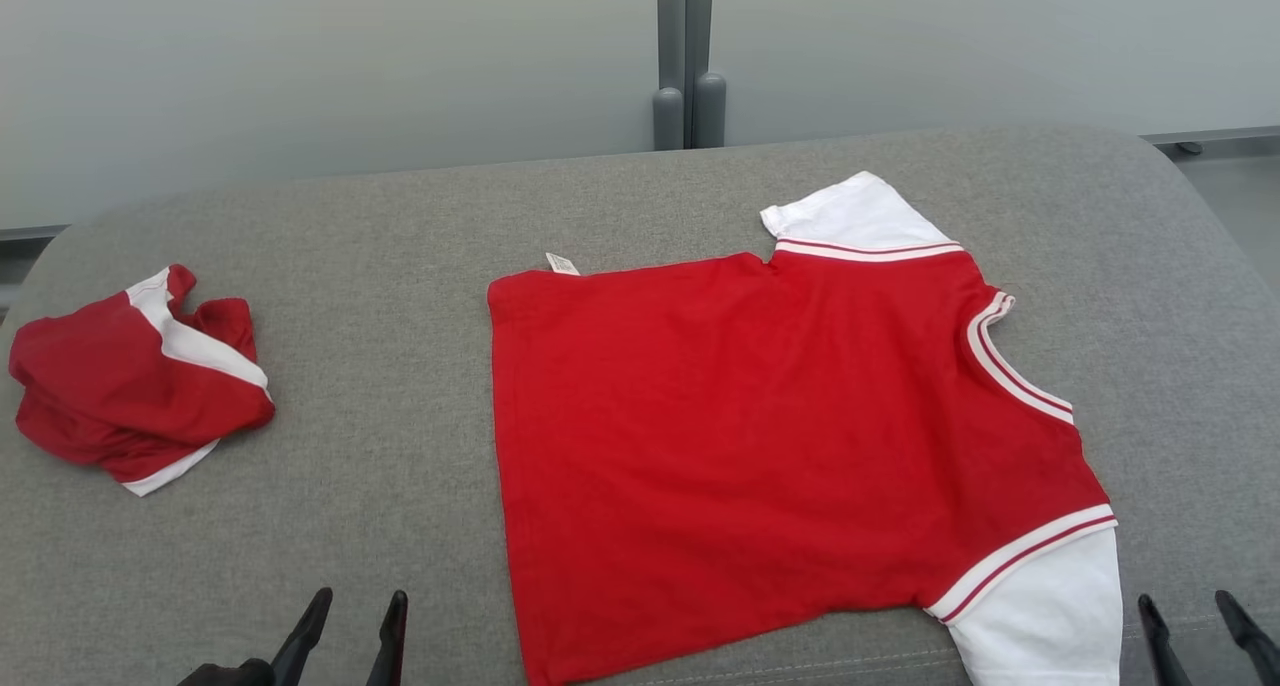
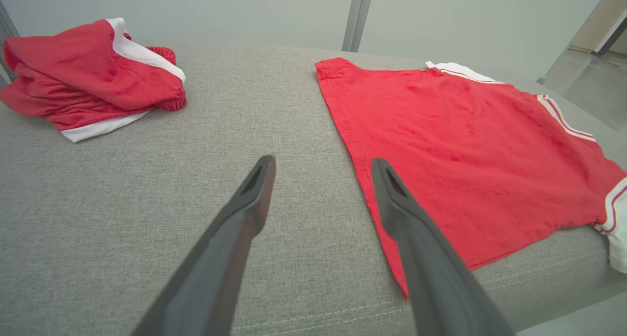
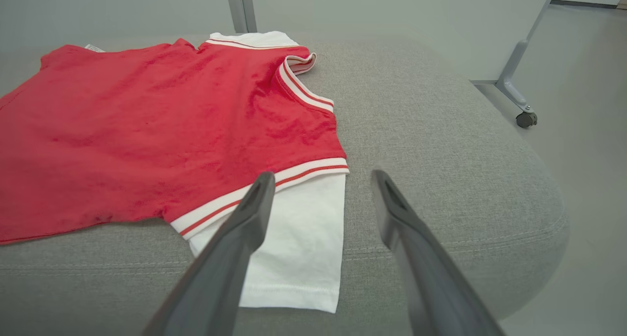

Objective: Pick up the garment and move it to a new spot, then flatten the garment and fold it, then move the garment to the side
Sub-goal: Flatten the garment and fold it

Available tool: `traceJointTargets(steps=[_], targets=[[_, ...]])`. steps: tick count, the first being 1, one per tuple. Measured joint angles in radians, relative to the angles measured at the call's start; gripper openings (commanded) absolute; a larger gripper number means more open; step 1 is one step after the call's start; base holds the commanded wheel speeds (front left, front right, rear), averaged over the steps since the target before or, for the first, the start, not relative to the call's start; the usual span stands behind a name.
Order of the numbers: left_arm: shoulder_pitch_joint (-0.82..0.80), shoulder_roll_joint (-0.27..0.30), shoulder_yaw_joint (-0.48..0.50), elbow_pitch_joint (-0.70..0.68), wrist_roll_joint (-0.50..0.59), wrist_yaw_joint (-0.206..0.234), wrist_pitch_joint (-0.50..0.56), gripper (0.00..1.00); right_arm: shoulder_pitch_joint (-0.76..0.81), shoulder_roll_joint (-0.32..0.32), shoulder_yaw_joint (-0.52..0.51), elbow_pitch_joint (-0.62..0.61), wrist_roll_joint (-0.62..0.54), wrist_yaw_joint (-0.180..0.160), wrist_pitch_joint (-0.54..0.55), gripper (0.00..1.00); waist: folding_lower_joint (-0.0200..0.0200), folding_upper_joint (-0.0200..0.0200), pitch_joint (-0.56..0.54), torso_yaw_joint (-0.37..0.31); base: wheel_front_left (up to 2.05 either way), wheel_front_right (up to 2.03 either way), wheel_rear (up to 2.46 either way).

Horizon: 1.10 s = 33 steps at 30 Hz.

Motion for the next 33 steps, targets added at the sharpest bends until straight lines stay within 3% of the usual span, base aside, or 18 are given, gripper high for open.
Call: traceJointTargets(steps=[6, 15, 33], targets=[[0.024, -0.031, -0.046, 0.016, -0.005, -0.039, 0.000, 1.00, 0.003, 0.015, 0.054, 0.086, 0.004, 0.011, 0.016, 1.00, 0.0000, 0.0000, 0.021, 0.002, 0.00, 0.00, 0.00], [0.031, -0.066, -0.072, 0.031, -0.010, -0.080, 0.000, 1.00, -0.072, 0.020, 0.043, 0.217, 0.034, 0.012, 0.060, 1.00, 0.0000, 0.0000, 0.087, -0.005, 0.00, 0.00, 0.00], [-0.043, -0.065, -0.033, 0.047, 0.026, -0.115, 0.000, 1.00, -0.279, 0.082, 0.074, 0.507, 0.092, 0.081, 0.121, 1.00, 0.0000, 0.0000, 0.199, -0.011, 0.00, 0.00, 0.00]])
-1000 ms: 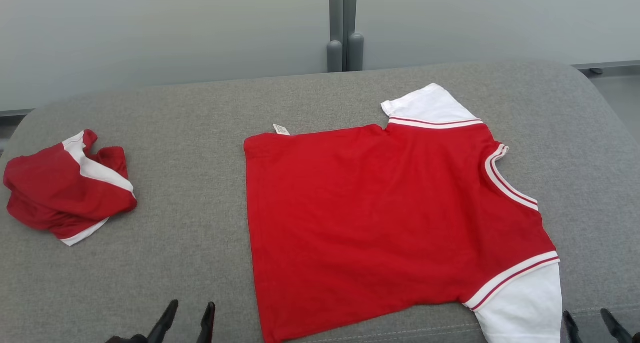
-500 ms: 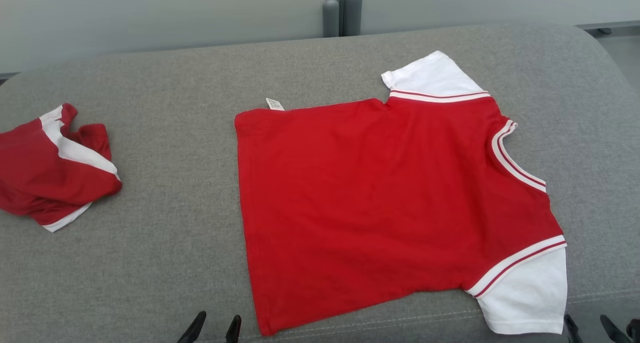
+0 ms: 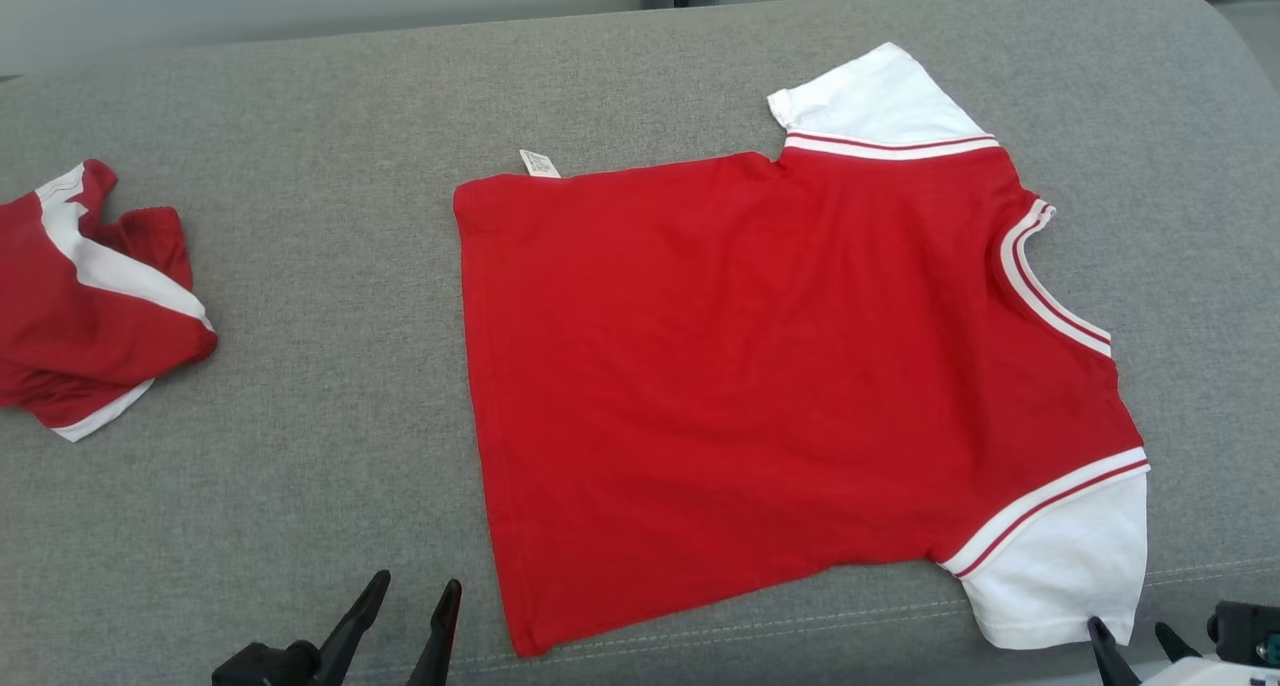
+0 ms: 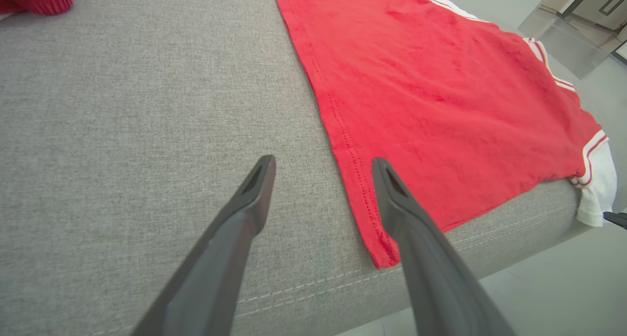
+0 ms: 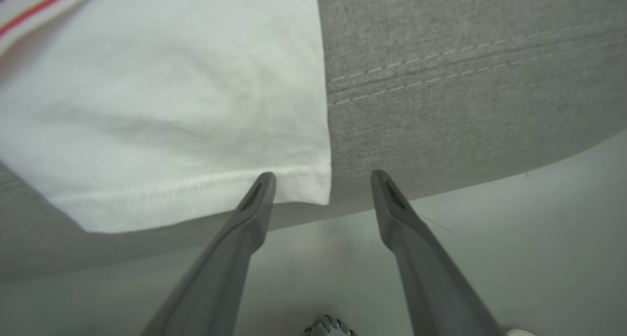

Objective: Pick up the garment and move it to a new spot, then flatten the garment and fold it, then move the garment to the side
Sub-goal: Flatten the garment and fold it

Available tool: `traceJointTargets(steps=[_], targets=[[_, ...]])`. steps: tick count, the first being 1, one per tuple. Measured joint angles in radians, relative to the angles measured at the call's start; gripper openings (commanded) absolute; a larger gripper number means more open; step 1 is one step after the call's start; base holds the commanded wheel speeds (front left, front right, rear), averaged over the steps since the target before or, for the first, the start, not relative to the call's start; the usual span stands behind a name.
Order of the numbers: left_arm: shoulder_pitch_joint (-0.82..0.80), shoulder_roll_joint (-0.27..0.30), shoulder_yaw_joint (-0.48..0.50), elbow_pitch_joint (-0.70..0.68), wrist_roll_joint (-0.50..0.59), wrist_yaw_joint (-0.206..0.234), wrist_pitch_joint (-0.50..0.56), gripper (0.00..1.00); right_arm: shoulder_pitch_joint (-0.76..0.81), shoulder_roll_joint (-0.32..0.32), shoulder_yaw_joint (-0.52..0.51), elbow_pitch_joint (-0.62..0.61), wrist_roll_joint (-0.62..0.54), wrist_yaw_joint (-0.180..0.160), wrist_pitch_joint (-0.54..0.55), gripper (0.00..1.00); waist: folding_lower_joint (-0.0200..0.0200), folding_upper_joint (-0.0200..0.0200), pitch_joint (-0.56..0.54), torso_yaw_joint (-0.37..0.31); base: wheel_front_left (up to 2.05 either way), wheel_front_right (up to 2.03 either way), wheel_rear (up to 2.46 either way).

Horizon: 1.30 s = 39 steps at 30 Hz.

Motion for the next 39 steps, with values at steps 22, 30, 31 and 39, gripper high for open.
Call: traceJointTargets(steps=[22, 30, 31, 39], targets=[[-0.028, -0.044, -0.063, 0.034, -0.058, -0.048, 0.080, 1.00, -0.160, 0.044, 0.015, 0.215, 0.026, 0.082, -0.046, 0.00, 0.0000, 0.0000, 0.051, -0.011, 0.00, 0.00, 0.00], [-0.031, -0.045, -0.059, 0.079, -0.098, -0.051, 0.153, 1.00, -0.199, 0.044, 0.033, 0.253, 0.026, 0.096, -0.062, 0.00, 0.0000, 0.0000, 0.069, -0.024, 0.00, 0.00, 0.00], [-0.033, -0.045, -0.058, 0.085, -0.099, -0.051, 0.155, 1.00, -0.203, 0.045, 0.037, 0.257, 0.026, 0.097, -0.065, 0.00, 0.0000, 0.0000, 0.072, -0.027, 0.00, 0.00, 0.00], [-0.047, -0.047, -0.066, 0.101, -0.114, -0.053, 0.188, 1.00, -0.237, 0.053, 0.049, 0.288, 0.024, 0.106, -0.081, 0.00, 0.0000, 0.0000, 0.089, -0.052, 0.00, 0.00, 0.00]])
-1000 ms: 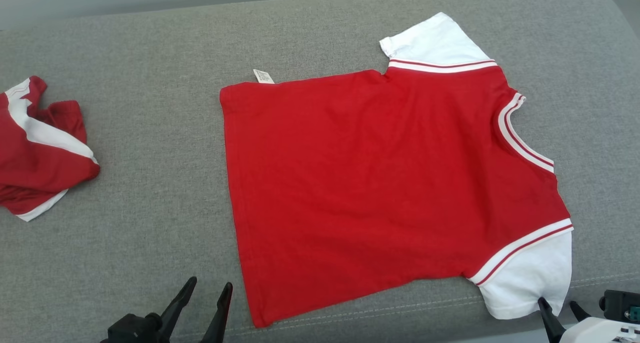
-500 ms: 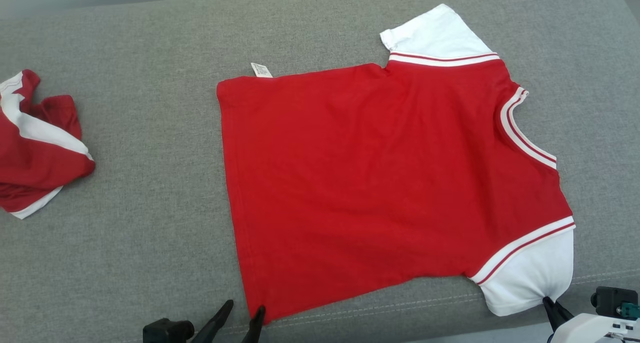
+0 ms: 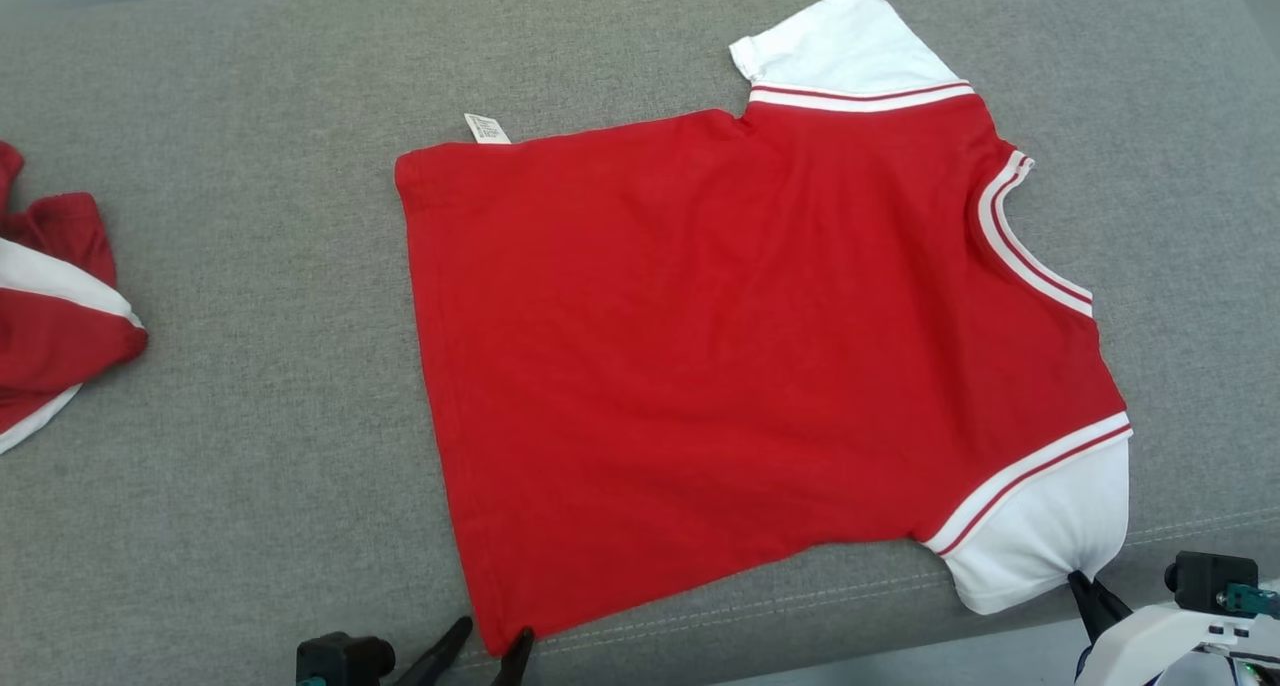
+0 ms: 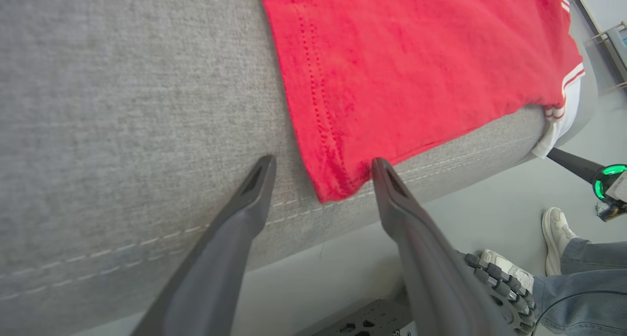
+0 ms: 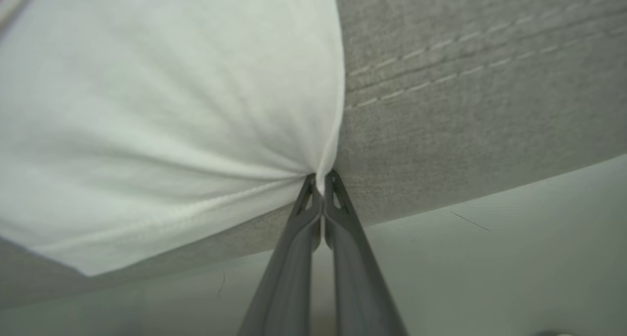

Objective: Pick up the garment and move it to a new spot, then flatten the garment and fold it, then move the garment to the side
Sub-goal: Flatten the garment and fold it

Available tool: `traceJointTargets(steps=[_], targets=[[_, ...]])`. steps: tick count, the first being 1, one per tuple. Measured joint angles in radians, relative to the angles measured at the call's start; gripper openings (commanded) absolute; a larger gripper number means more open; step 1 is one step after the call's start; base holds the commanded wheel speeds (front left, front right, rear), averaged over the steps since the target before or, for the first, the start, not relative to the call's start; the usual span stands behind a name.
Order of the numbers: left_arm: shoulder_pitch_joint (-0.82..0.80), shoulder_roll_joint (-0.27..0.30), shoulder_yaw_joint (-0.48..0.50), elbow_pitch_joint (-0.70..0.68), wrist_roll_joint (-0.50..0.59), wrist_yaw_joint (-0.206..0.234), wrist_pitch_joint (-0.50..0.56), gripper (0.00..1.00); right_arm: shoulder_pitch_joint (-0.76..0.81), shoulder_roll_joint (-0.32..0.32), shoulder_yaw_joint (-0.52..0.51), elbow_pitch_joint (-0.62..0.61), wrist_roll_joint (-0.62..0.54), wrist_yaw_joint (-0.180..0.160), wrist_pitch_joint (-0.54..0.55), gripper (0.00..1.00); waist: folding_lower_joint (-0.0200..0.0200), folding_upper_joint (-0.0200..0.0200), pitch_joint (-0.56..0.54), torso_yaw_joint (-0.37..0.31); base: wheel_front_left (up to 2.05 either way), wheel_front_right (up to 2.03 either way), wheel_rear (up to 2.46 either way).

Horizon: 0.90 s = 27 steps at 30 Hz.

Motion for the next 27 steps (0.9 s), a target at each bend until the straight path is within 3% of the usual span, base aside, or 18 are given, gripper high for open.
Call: traceJointTargets(steps=[7, 8, 9, 10, 11, 12, 13, 21, 27], targets=[[-0.023, -0.007, -0.018, 0.014, -0.004, -0.009, 0.021, 1.00, -0.018, 0.003, 0.002, 0.027, 0.000, 0.009, -0.012, 0.00, 0.0000, 0.0000, 0.006, -0.007, 0.00, 0.00, 0.00], [-0.024, -0.007, -0.020, 0.016, -0.004, -0.012, 0.025, 0.95, -0.019, 0.004, 0.002, 0.031, 0.000, 0.009, -0.016, 0.00, 0.0000, 0.0000, 0.006, -0.008, 0.00, 0.00, 0.00], [-0.027, -0.007, -0.022, 0.019, -0.004, -0.012, 0.026, 0.86, -0.020, 0.004, 0.003, 0.033, 0.000, 0.010, -0.017, 0.00, 0.0000, 0.0000, 0.006, -0.008, 0.00, 0.00, 0.00], [-0.030, -0.007, -0.023, 0.021, -0.004, -0.012, 0.028, 0.48, -0.022, 0.003, 0.003, 0.037, 0.000, 0.011, -0.017, 0.00, 0.0000, 0.0000, 0.007, -0.008, 0.00, 0.00, 0.00], [-0.034, -0.007, -0.023, 0.024, -0.004, -0.012, 0.031, 0.38, -0.024, 0.003, 0.003, 0.041, 0.000, 0.011, -0.017, 0.00, 0.0000, 0.0000, 0.007, -0.008, 0.00, 0.00, 0.00], [-0.037, -0.007, -0.023, 0.027, -0.004, -0.012, 0.036, 0.09, -0.025, 0.002, 0.003, 0.044, 0.000, 0.011, -0.018, 0.00, 0.0000, 0.0001, 0.007, -0.008, 0.00, 0.00, 0.00], [-0.040, -0.007, -0.026, 0.030, -0.008, -0.013, 0.044, 0.00, -0.027, 0.002, 0.004, 0.046, 0.000, 0.011, -0.018, 0.00, 0.0000, 0.0000, 0.006, -0.007, 0.00, 0.00, 0.00], [-0.046, -0.019, -0.055, 0.034, -0.073, -0.024, 0.112, 0.00, -0.023, -0.004, 0.016, 0.050, 0.008, 0.008, -0.018, 0.00, 0.0000, 0.0000, -0.015, 0.004, 0.00, 0.00, 0.00], [-0.043, 0.009, -0.050, -0.025, -0.146, -0.031, 0.179, 0.00, 0.054, -0.002, 0.050, -0.080, 0.198, -0.020, -0.007, 0.00, 0.0000, 0.0000, -0.040, 0.020, 0.00, 0.00, 0.00]])
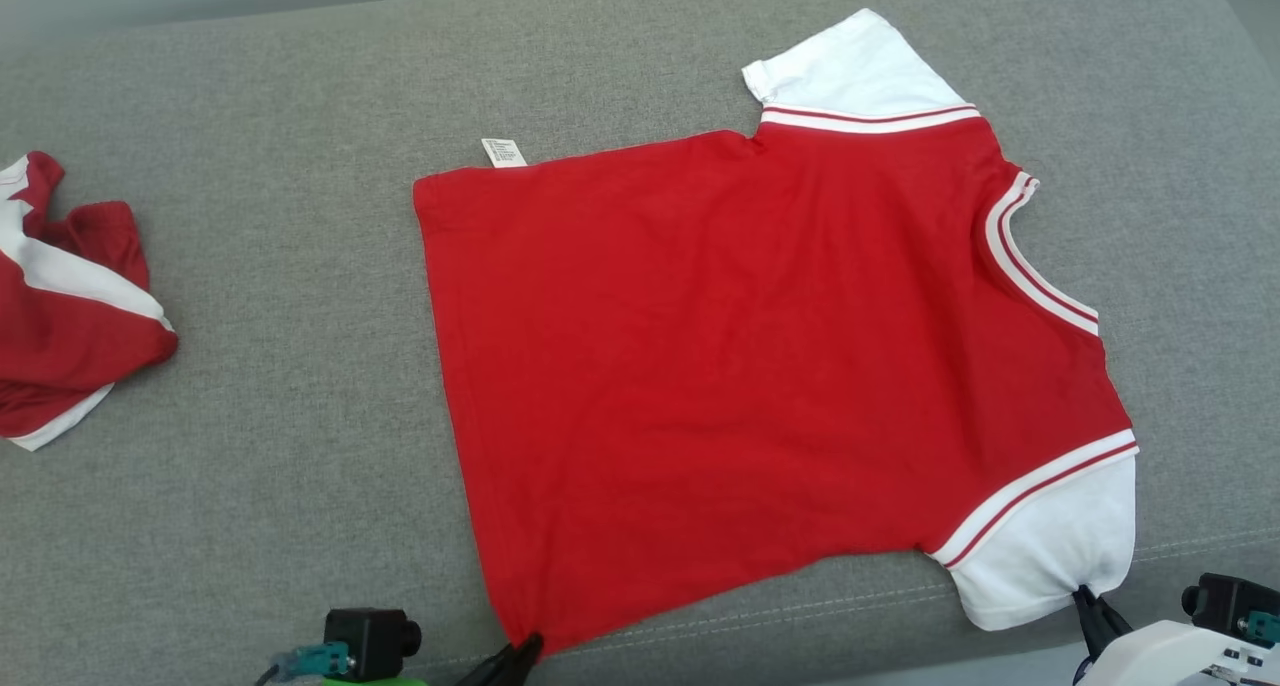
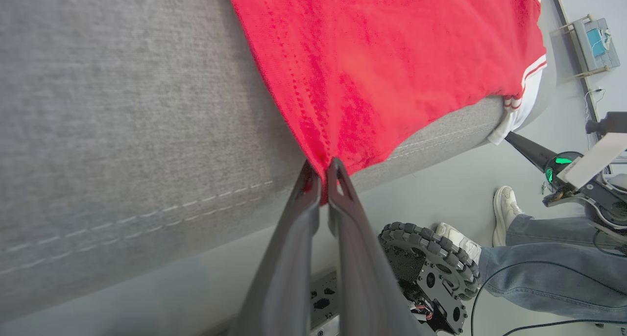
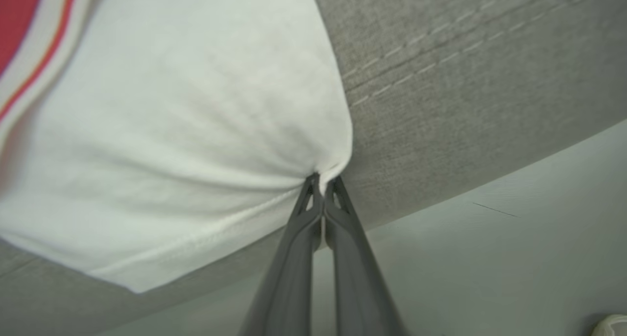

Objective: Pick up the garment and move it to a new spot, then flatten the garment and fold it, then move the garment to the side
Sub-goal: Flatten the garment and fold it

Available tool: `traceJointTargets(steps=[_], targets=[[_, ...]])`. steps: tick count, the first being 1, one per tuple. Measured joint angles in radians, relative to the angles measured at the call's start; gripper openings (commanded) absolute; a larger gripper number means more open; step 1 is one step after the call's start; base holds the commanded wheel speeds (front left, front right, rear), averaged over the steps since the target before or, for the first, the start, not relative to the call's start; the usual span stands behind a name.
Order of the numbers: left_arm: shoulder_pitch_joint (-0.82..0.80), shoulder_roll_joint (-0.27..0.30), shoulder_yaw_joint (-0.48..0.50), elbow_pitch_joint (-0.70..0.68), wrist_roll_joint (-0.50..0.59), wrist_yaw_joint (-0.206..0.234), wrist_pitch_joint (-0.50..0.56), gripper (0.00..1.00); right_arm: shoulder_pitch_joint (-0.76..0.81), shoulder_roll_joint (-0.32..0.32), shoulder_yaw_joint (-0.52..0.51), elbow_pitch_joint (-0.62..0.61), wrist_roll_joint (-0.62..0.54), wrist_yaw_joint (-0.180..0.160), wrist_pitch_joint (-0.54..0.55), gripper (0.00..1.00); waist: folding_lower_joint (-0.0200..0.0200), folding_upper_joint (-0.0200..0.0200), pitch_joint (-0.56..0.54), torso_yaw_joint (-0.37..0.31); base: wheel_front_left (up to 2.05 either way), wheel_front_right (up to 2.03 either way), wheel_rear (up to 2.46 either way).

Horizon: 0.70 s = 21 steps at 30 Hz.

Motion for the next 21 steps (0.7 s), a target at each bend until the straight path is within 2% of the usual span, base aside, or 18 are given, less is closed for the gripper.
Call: traceJointTargets(steps=[6, 7, 14, 21], targets=[[0.030, 0.034, 0.047, -0.081, -0.093, -0.002, 0.026, 0.00, 0.075, -0.033, 0.032, -0.207, 0.199, -0.001, 0.086, 0.00, 0.0000, 0.0000, -0.020, -0.003, 0.00, 0.00, 0.00], [0.030, 0.034, 0.047, -0.081, -0.093, -0.002, 0.026, 0.00, 0.075, -0.033, 0.032, -0.207, 0.199, -0.001, 0.086, 0.00, 0.0000, 0.0000, -0.020, -0.003, 0.00, 0.00, 0.00], [0.072, 0.060, 0.074, -0.154, -0.150, -0.003, 0.059, 0.00, 0.098, -0.106, 0.031, -0.457, 0.364, 0.011, 0.181, 0.00, 0.0000, 0.0000, -0.020, -0.030, 0.00, 0.00, 0.00], [0.112, 0.099, 0.110, -0.216, -0.180, -0.002, 0.085, 0.00, 0.209, -0.184, -0.016, -0.623, 0.499, 0.011, 0.230, 0.00, 0.0000, 0.0000, -0.003, -0.037, 0.00, 0.00, 0.00]])
